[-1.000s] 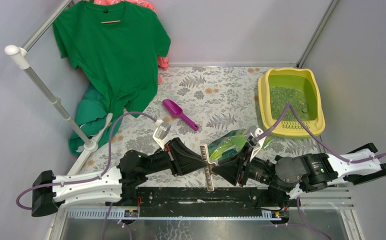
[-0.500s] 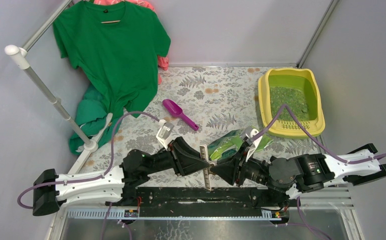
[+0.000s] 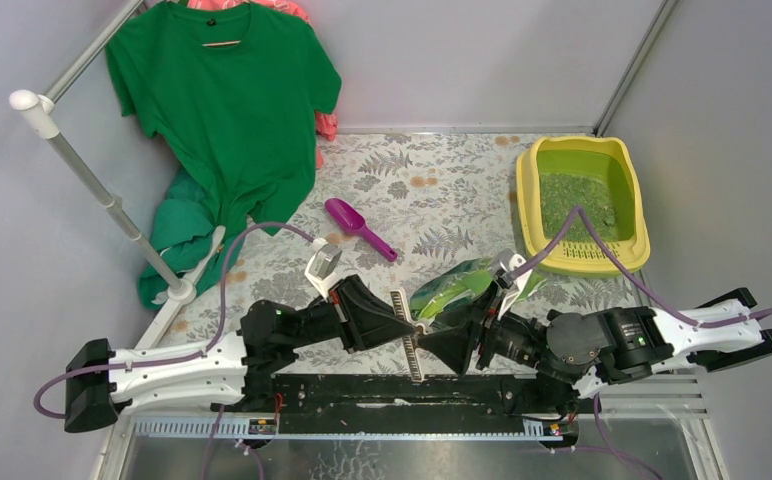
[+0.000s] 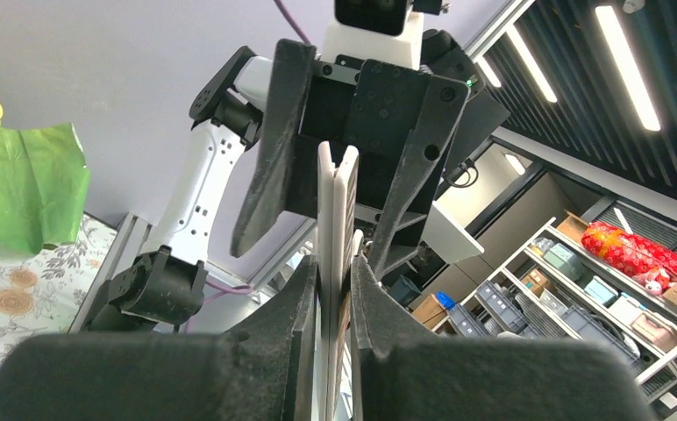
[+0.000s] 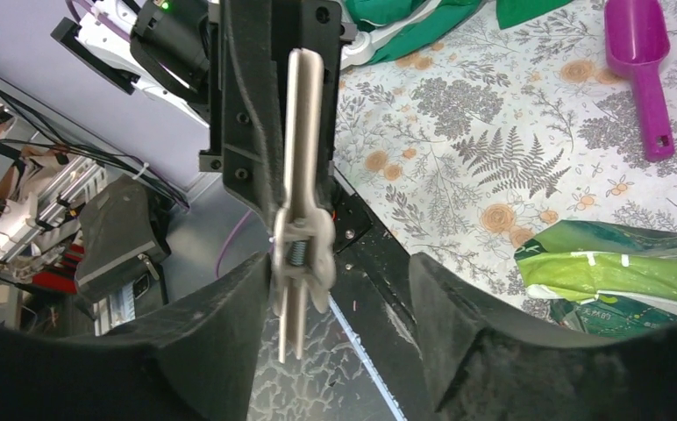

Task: Fill the litter box with clean litter
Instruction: Clamp the cat litter bag at the center of the board.

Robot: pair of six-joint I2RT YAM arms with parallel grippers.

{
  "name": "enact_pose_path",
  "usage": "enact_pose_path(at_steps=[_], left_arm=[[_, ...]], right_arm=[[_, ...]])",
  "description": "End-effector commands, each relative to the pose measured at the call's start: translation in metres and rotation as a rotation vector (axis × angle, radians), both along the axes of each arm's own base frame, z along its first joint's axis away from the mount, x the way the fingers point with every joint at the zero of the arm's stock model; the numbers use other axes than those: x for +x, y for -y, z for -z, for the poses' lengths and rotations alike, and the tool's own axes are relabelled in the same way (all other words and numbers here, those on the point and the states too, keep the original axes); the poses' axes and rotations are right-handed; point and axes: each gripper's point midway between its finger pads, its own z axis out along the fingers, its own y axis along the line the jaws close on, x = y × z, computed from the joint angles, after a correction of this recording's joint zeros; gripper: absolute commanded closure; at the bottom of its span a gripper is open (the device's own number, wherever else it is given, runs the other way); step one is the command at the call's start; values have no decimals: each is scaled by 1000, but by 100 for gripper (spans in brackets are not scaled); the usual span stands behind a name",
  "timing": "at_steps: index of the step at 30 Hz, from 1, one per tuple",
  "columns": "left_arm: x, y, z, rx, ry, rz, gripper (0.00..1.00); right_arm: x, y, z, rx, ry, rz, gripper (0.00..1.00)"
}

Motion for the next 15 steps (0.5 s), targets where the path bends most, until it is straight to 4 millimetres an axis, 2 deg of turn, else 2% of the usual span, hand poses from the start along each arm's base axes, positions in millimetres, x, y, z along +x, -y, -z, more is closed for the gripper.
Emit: enact_pose_path(at_steps=[1, 3, 11, 15], left_arm=[[-1, -11, -15, -64, 22, -16, 92], [-1, -11, -15, -64, 24, -16, 92], [-1, -7, -11, -50, 22, -8, 92], [-1, -6, -10, -40, 23, -8, 92]], right_arm=[[0, -7, -15, 45, -3, 1, 31], [-2, -9, -17, 49, 0, -11, 30], [-4, -13, -21, 69, 6, -28, 46], [-3, -11, -24, 80, 4, -27, 50]])
